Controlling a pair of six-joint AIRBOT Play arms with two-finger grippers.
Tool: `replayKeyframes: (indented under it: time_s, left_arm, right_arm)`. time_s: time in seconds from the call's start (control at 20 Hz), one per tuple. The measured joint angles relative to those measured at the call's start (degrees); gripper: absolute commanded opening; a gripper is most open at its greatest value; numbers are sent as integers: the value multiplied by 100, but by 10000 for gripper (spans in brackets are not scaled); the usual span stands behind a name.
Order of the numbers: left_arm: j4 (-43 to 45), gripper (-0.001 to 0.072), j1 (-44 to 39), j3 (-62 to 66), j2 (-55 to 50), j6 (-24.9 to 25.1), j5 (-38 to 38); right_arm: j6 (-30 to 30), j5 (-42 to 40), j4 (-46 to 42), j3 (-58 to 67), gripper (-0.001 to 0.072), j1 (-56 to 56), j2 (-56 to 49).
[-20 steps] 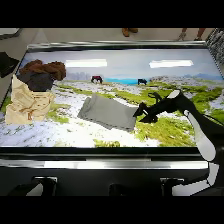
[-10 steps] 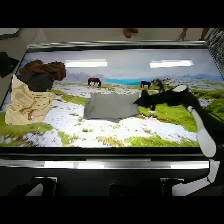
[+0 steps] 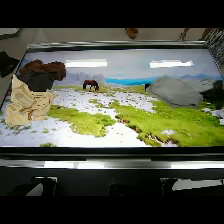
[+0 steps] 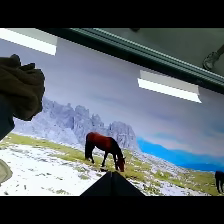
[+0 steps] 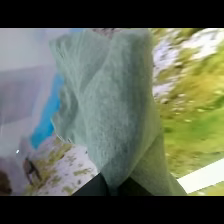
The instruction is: Fold the shirts.
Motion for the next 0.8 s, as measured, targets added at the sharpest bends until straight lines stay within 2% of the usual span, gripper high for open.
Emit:
replayKeyframes:
  time_s: [0.15, 0.3, 0.55, 0.8]
  left_arm:
    - [-101, 27, 0, 0, 0, 0, 0]
    - [-153, 27, -24, 0, 0, 4, 0]
    - [-186, 27, -37, 0, 0, 101, 0]
    - [-192, 27, -37, 0, 0, 144, 0]
  right_arm:
    - [588, 737, -1346, -149, 41, -597, 179]
    - [1290, 962, -2653, -767, 40, -844, 649]
    - [1934, 699, -3550, -2452, 40, -953, 1510]
    - [1893, 295, -4131, -3228, 40, -977, 1814]
